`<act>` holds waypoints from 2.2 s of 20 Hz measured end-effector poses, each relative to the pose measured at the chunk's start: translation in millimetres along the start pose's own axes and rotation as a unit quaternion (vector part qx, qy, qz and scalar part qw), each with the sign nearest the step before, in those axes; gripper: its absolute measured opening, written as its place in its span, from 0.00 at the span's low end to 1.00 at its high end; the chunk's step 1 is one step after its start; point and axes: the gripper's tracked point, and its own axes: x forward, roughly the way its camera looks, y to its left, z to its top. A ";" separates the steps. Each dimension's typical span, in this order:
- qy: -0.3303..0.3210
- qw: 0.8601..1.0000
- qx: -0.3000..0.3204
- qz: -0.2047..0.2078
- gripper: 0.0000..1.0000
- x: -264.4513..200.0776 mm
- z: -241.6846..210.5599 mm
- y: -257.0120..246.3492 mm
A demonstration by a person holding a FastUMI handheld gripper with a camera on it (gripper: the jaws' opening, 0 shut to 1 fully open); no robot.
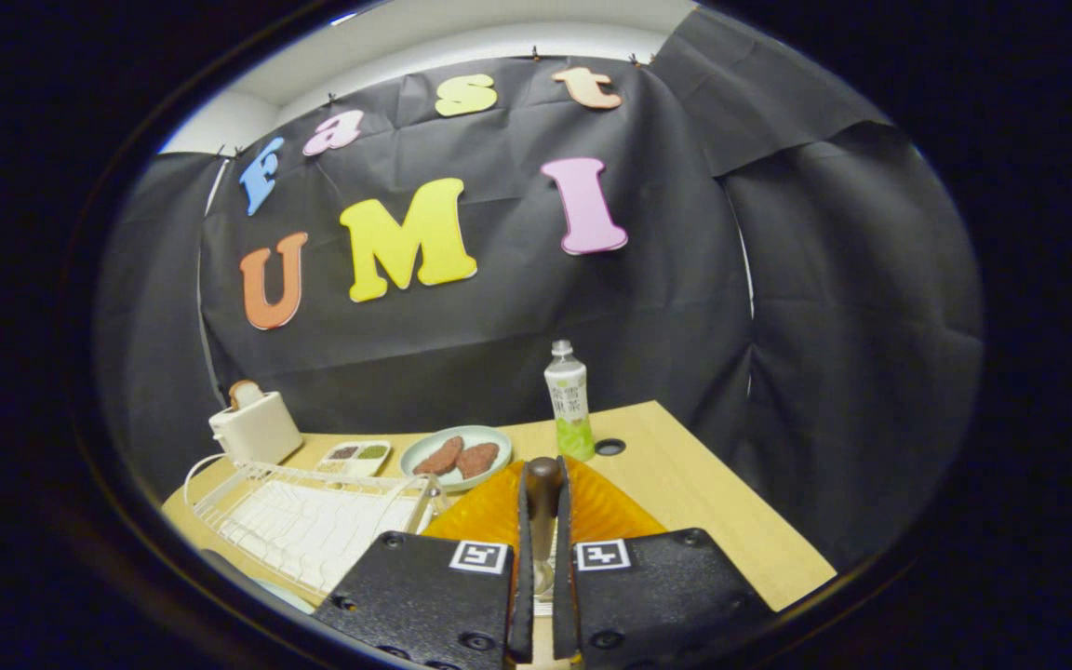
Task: Take the plate from the dish rack, then take the spoon from the basket and place it into the plate.
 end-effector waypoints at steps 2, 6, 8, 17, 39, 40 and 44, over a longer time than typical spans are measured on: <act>-0.027 0.999 -0.025 -0.005 0.14 -15.5 23.0 6.0; -0.052 0.998 -0.034 0.008 0.13 -56.4 53.3 32.0; -0.056 0.998 -0.028 0.028 0.13 -81.2 60.0 52.4; -0.050 0.996 0.008 0.078 0.13 -147.3 23.3 122.7; 0.076 0.976 0.110 0.172 0.16 -164.7 -162.6 270.1; 0.077 0.975 0.111 0.178 0.17 -166.0 -162.4 273.1; 0.066 0.975 0.099 0.188 0.22 -170.4 -156.1 276.9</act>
